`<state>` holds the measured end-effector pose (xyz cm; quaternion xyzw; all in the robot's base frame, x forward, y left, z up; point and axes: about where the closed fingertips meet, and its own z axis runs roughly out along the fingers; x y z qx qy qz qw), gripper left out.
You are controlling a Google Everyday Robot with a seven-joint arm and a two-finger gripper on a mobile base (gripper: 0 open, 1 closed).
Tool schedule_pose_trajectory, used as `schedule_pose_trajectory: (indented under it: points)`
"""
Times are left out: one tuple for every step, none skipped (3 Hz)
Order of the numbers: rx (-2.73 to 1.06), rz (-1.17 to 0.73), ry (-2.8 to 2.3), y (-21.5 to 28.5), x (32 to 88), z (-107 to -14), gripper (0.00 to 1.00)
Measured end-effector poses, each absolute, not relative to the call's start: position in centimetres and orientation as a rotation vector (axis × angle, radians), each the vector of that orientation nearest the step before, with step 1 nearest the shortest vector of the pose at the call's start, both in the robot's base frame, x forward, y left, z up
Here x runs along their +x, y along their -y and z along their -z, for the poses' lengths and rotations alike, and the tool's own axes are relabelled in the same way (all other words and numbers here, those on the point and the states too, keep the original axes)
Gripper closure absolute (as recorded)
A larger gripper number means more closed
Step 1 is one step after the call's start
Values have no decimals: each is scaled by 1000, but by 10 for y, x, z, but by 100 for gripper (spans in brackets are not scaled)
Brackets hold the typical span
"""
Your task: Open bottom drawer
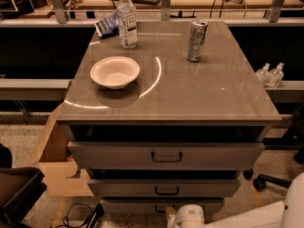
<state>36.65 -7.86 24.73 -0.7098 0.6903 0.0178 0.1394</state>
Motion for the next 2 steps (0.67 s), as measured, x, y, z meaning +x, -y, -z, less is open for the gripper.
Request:
schedule_pose_trajectory:
  points:
    - [-2082,-44,-1997,71,376,-234,0]
    - [-2106,-43,-2003,66,384,-221,0]
